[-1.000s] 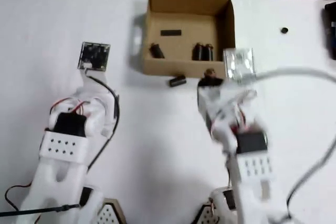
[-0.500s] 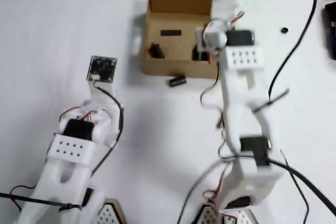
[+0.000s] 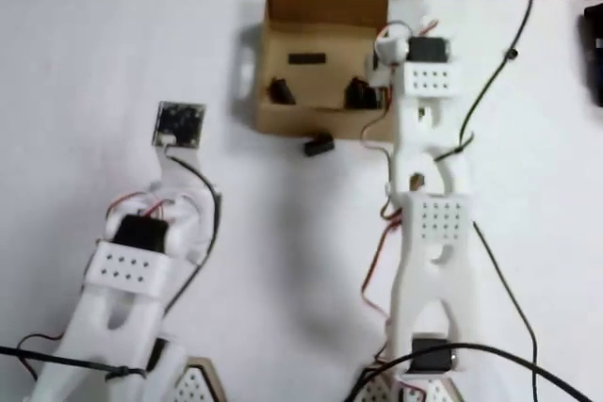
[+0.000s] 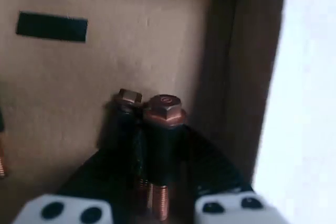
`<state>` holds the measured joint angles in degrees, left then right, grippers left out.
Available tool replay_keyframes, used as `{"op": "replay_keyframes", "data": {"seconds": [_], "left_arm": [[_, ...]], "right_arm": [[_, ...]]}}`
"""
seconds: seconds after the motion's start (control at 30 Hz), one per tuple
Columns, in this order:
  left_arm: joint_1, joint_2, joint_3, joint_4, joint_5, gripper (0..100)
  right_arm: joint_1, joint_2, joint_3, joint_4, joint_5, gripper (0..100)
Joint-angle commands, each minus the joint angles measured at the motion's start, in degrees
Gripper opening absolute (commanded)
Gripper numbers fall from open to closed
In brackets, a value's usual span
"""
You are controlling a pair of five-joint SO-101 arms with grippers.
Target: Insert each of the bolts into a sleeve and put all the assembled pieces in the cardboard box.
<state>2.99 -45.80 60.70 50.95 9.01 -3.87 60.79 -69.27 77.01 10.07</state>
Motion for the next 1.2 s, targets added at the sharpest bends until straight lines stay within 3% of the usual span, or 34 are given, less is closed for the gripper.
{"op": "replay_keyframes", "data": {"seconds": [0.0,0.17,0.37,0.53,1.03,1.17], "left_arm": [[1.23,-1.32,-0.31,-0.62,0.62,2],[3.69,-1.32,-0.22,-0.62,0.70,2],[4.13,-1.32,-0.22,-0.70,3.60,2],[4.13,-1.32,-0.22,-0.97,3.78,2],[4.13,-1.32,-0.66,-0.97,3.52,2],[4.13,-1.32,-0.66,-0.97,3.52,2]], "right_arm": [[0.40,2.68,-4.40,-0.48,0.44,1.9],[0.48,6.99,-4.40,-2.59,0.44,3.2],[1.10,7.16,-4.40,-2.42,0.44,17.9],[1.27,4.53,-4.48,0.75,0.44,18.5],[1.27,-27.12,-4.13,23.16,0.35,18.5],[2.51,-36.88,-1.23,24.22,0.35,18.5]]}}
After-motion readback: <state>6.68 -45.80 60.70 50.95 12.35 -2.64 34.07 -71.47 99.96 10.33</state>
